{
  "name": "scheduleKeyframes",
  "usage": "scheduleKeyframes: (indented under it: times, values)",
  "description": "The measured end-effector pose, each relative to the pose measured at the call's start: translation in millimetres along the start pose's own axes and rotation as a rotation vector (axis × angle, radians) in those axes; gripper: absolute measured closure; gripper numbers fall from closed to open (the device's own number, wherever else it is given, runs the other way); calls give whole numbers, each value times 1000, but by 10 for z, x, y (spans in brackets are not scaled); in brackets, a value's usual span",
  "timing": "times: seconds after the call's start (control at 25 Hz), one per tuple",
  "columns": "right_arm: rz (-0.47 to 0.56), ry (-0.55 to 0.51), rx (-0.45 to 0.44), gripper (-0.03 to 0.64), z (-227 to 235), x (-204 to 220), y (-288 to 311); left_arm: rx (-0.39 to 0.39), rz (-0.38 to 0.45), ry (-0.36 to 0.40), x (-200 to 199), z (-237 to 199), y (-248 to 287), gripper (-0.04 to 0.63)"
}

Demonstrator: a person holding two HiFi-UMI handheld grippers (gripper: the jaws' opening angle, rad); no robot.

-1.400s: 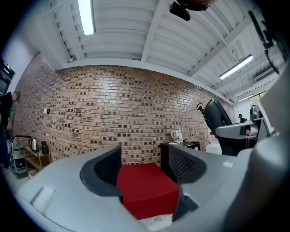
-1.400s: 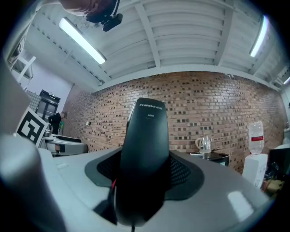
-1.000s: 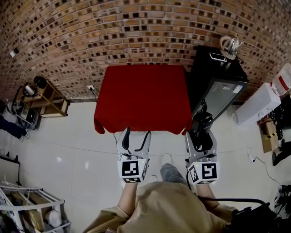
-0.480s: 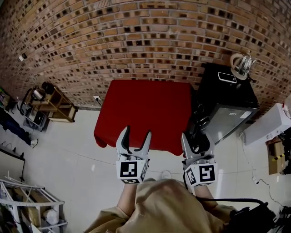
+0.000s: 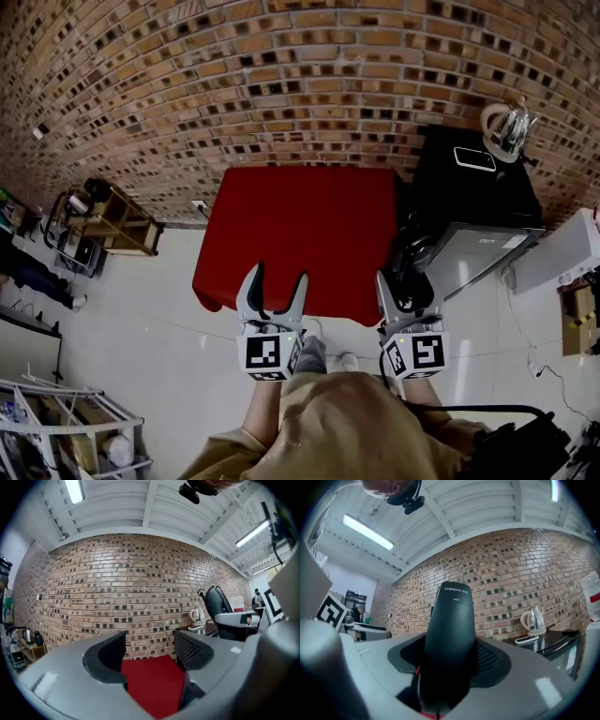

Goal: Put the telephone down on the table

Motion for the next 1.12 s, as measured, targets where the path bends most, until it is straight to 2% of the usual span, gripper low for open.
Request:
scheduleKeyframes:
  times: [0.28, 0.48, 0.56, 0.72, 1.12]
  values:
    - [-25, -30, 34, 342, -14, 127, 506, 40, -3, -17, 137, -426, 449, 284]
    - [-68, -53, 53, 342, -168, 216, 1102, 72, -45, -40, 245, -933, 904, 284]
    - [-82, -65, 59, 342, -233, 289, 1297, 100, -47, -27, 283, -1110, 1056, 284]
    - [-109, -70, 83, 342, -358, 425, 1675, 140, -49, -49, 356, -1471, 1313, 284]
    - [-163, -125, 86, 342, -786, 826, 2635, 161, -68, -96, 716, -2427, 1779, 284]
Point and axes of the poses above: the fingertips, and each gripper's own axes: y forward along the fingers, z to its right, x out of its underside, the point moved 8 cm from there along -y, backward along the fingers, and after that the axes turned 15 degrees about x, right-handed, at the moved point
